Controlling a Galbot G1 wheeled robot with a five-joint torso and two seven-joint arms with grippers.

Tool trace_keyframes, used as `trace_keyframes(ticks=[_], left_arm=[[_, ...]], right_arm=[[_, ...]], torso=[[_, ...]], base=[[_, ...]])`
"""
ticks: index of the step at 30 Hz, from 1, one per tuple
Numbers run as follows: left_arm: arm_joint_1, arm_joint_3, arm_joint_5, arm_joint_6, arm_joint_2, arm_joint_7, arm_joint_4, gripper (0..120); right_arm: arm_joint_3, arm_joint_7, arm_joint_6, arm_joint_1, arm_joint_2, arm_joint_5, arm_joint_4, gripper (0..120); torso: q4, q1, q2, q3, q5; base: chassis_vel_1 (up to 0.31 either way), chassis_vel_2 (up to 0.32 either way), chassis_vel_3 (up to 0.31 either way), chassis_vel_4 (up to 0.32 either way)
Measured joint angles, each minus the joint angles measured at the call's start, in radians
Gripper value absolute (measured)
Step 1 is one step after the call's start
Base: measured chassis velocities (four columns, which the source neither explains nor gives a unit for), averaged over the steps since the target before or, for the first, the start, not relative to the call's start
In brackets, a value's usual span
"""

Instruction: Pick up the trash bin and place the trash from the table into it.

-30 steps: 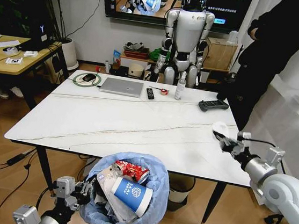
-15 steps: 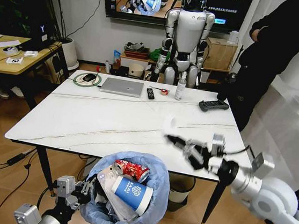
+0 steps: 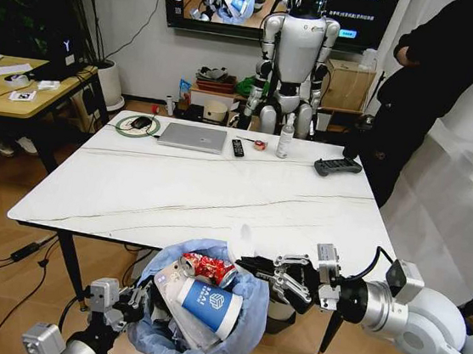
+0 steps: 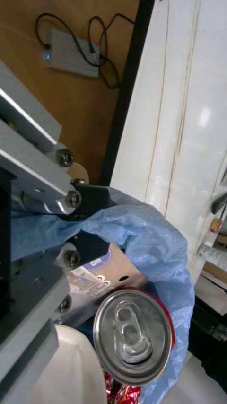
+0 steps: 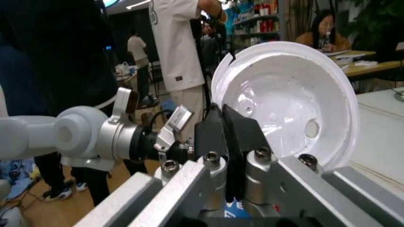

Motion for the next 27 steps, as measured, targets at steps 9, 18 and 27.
trace_keyframes(ticks=[9,18,27], left_arm=[[0.012,0.008,0.004,0.0,0.007,0.0,-0.01,0],[0.002,0.013,0.002,0.0,0.014,0.001,-0.008,0],[0.001,-0.002,-0.008,0.001,0.029,0.002,-0.001,0]], right_arm=[[-0.041,-0.012,0.004,0.028,0.033,-0.019,-0.039,0],[-0.109,-0.014,0.01,0.083,0.055,0.003,-0.058,0],[-0.296,-0.038,0.04,0.223,0.164,0.017,-0.176,0]], torso=[[0.0,0.0,0.0,0.0,-0.0001],[-0.0001,0.0,0.0,0.0,-0.0001],[0.0001,0.0,0.0,0.0,0.0002]], base=[[0.0,0.0,0.0,0.0],[0.0,0.0,0.0,0.0],[0.0,0.0,0.0,0.0]])
